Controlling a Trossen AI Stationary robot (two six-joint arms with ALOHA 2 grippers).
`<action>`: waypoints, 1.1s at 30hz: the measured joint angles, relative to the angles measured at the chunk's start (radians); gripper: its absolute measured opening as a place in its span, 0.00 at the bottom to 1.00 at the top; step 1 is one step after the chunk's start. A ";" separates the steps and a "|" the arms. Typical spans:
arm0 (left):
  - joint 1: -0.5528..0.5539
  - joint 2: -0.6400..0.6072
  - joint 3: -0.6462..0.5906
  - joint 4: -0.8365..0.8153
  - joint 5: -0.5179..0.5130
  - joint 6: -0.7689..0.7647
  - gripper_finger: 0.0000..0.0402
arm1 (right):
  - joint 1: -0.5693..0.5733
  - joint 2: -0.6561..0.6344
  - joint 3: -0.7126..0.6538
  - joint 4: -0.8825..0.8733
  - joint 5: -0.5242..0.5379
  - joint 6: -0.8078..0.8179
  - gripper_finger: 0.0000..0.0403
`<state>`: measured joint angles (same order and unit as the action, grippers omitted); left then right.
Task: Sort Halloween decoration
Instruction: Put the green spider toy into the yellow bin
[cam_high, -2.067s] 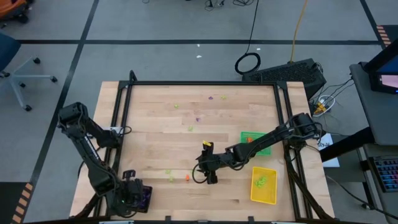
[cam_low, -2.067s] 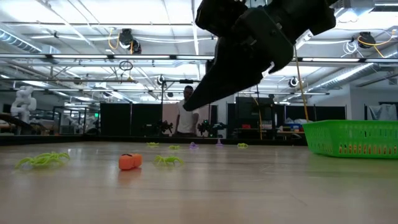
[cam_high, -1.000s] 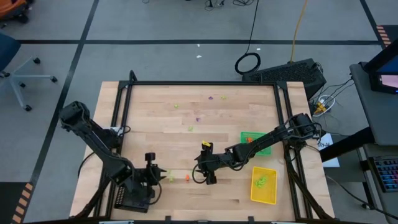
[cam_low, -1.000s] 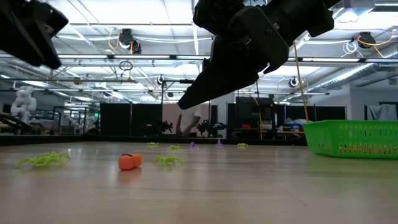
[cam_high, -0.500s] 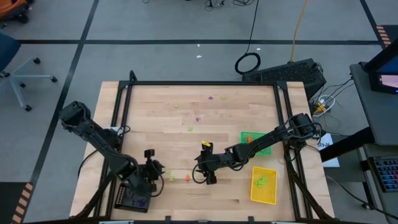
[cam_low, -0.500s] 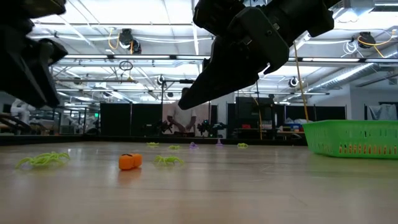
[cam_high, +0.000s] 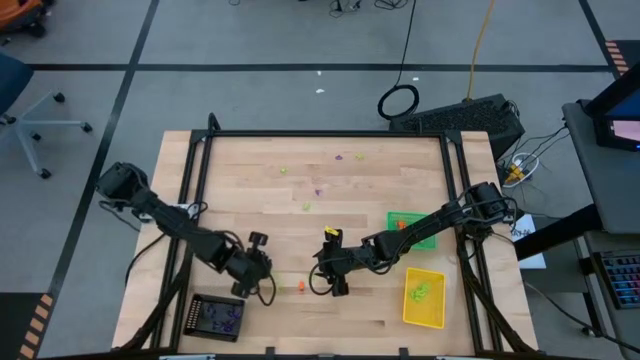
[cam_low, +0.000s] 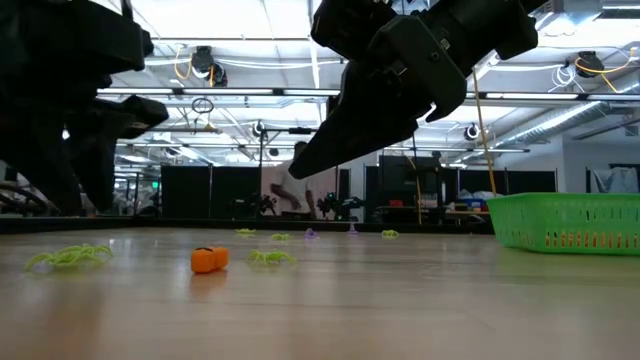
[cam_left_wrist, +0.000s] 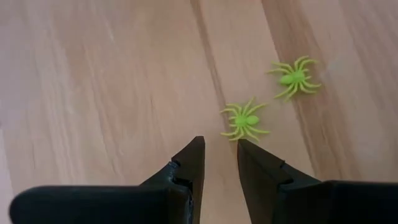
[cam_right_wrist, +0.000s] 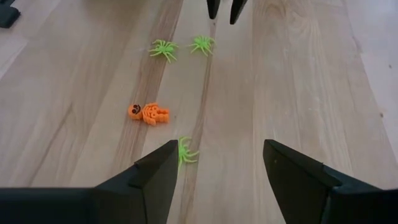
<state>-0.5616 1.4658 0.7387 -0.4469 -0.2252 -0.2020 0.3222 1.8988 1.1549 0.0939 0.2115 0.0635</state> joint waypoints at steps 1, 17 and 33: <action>0.009 0.000 0.000 0.003 0.014 0.035 0.23 | 0.000 0.000 0.000 -0.001 0.000 0.000 0.55; 0.037 0.000 -0.043 0.145 0.082 0.074 0.23 | 0.000 0.000 0.000 -0.001 -0.002 0.000 0.55; 0.010 0.000 -0.124 0.261 -0.010 -0.080 0.27 | 0.000 0.000 0.000 -0.001 -0.002 0.000 0.55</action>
<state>-0.5512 1.4662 0.6147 -0.1855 -0.2355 -0.2824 0.3224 1.8988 1.1545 0.0925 0.2091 0.0635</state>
